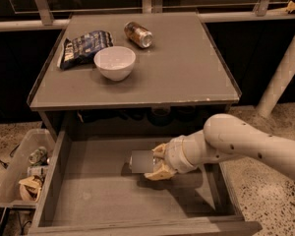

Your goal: Place redbull can into top drawer

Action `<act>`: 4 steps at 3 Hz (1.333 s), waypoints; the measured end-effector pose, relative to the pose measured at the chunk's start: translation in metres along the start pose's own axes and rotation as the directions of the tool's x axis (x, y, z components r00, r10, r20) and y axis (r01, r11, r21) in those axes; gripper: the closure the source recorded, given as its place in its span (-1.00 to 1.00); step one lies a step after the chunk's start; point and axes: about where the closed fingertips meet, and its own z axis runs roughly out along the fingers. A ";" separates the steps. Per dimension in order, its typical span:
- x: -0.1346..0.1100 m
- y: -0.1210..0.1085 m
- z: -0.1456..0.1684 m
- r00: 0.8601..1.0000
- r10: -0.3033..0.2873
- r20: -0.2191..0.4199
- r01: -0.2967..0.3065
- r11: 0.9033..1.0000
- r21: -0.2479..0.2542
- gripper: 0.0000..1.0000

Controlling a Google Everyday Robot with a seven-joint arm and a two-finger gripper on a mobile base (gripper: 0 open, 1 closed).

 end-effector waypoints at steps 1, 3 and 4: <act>0.010 0.008 0.020 1.000 0.008 -0.010 -0.008 1.000 0.005 1.00; 0.011 0.008 0.022 1.000 0.009 -0.011 -0.009 1.000 0.009 0.18; 0.011 0.008 0.022 1.000 0.009 -0.011 -0.009 1.000 0.009 -0.28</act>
Offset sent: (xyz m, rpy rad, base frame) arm -0.0048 0.0073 -0.0202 -0.0077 0.0032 -0.0094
